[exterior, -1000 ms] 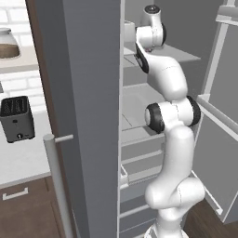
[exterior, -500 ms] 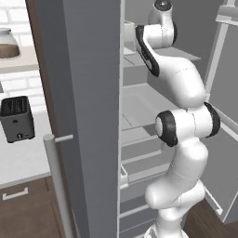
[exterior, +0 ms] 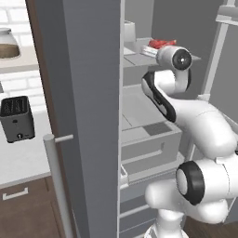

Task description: Place one corn and one steak in each tupperware on the nearby counter, to pack two identical lunches.

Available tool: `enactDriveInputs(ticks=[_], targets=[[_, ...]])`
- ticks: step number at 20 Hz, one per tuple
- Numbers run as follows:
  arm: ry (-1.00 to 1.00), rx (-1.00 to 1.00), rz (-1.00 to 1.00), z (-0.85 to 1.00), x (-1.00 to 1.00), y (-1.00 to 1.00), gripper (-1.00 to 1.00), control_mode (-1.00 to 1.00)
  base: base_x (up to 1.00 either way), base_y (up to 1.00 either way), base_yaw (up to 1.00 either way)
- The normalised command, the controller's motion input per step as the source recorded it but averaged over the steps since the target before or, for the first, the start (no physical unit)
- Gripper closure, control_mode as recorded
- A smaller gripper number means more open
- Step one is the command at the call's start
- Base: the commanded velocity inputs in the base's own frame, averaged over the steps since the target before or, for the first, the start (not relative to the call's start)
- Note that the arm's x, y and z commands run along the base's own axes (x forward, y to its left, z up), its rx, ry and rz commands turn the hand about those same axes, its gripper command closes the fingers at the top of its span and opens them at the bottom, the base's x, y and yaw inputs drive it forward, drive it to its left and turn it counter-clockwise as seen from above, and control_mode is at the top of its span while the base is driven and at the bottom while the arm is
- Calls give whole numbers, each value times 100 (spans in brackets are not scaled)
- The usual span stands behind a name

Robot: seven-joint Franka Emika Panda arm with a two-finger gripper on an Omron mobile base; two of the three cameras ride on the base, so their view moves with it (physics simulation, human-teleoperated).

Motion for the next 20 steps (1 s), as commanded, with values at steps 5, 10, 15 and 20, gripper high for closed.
enactDriveInputs(ticks=[5, 10, 15, 20], targets=[[-10, 0, 0, 46, -100, -2, 100, -100, 0, 0, 0], [59, -2, 0, -63, -100, 0, 100, -100, 0, 0, 0], [63, -1, 0, -67, -100, -1, 100, -100, 0, 0, 0], [14, 0, 0, -36, -100, -2, 100, -100, 0, 0, 0]])
